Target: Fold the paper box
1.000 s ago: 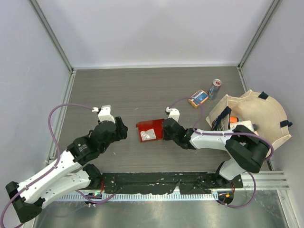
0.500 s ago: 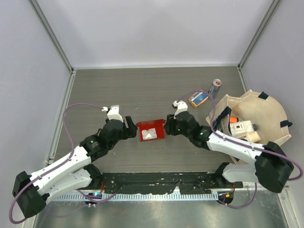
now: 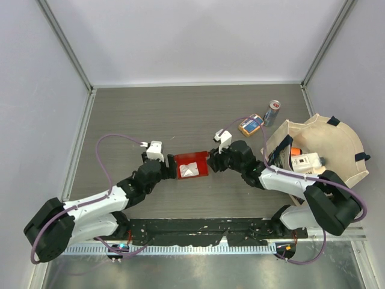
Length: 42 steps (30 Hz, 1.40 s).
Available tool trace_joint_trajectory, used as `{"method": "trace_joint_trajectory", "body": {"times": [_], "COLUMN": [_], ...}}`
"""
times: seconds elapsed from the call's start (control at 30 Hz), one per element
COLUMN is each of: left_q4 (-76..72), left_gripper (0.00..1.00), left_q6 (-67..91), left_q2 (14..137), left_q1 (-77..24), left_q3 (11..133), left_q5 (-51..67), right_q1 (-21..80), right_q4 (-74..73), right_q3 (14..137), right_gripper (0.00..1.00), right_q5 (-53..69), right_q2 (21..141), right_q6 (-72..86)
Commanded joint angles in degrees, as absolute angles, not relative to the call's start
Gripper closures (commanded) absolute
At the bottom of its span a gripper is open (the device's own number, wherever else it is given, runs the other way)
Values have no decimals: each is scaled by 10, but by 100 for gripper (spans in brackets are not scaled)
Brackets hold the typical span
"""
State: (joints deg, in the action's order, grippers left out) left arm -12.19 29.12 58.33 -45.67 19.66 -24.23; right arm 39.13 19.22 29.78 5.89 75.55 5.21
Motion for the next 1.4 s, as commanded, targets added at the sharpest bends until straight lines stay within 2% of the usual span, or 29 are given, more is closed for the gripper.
{"method": "trace_joint_trajectory", "body": {"times": [0.0, 0.07, 0.1, 0.2, 0.53, 0.67, 0.9, 1.1, 1.2, 1.37], "left_q4": [-279, -326, -337, -390, -468, -489, -513, -513, -512, -501], "left_gripper": [21, 20, 19, 7, 14, 18, 45, 56, 62, 74], "left_q6": [197, 188, 185, 148, 98, 91, 83, 81, 83, 90], "left_q2": [605, 609, 609, 634, 700, 722, 745, 751, 756, 759], "left_q1": [-455, -455, -455, -448, -419, -417, -416, -416, -416, -416], "left_q3": [175, 151, 143, 128, 139, 139, 150, 160, 163, 174], "left_q5": [-252, -240, -242, -228, -137, -108, -80, -77, -76, -73], "right_q1": [382, 368, 362, 346, 345, 345, 345, 345, 346, 349], "right_q4": [273, 294, 305, 307, 332, 337, 352, 359, 355, 345], "right_q3": [293, 282, 278, 284, 301, 308, 322, 332, 340, 341], "right_gripper": [45, 34, 33, 34, 37, 42, 44, 46, 52, 70], "right_q5": [82, 85, 93, 113, 147, 152, 153, 154, 157, 146], "right_q2": [759, 754, 755, 771, 808, 831, 843, 853, 856, 851], "right_q6": [4, 6, 15, 11, -13, -18, -21, -24, -25, -25]}}
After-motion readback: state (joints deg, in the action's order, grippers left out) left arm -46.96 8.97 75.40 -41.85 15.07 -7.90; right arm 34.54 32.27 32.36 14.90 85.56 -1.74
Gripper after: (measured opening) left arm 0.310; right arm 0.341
